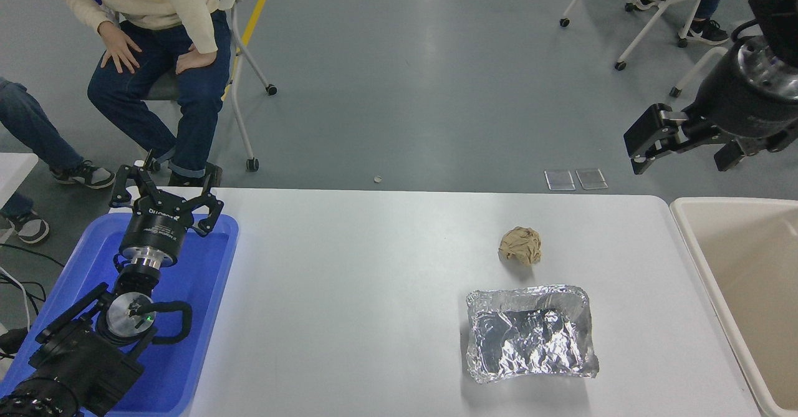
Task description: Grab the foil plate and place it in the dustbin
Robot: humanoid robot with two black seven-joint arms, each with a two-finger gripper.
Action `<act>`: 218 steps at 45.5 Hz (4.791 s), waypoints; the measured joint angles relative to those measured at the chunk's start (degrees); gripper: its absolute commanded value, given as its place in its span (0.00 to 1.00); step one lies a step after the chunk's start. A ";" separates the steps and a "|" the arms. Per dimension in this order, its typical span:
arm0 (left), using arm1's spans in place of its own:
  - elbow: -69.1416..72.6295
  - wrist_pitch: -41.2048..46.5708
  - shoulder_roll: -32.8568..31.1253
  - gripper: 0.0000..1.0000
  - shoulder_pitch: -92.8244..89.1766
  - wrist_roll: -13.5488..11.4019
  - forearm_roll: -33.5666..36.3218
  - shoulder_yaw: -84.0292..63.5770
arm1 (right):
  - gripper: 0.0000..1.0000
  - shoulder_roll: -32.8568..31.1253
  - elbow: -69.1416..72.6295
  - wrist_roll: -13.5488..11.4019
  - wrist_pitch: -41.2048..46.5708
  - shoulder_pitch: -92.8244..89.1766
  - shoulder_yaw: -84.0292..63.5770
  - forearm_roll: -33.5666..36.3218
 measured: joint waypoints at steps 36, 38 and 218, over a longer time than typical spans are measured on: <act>-0.01 -0.01 0.00 1.00 0.00 0.02 -0.01 -0.04 | 1.00 -0.06 -0.07 0.00 0.00 -1.32 0.02 0.32; -0.02 -0.01 0.00 1.00 0.00 0.02 -0.01 -0.04 | 1.00 -0.08 -0.07 0.00 0.00 -1.38 -0.01 0.34; -0.05 -0.03 0.01 1.00 0.00 0.00 -0.02 -0.03 | 0.00 -1.60 3.53 -0.13 -9.00 -30.75 10.96 -0.52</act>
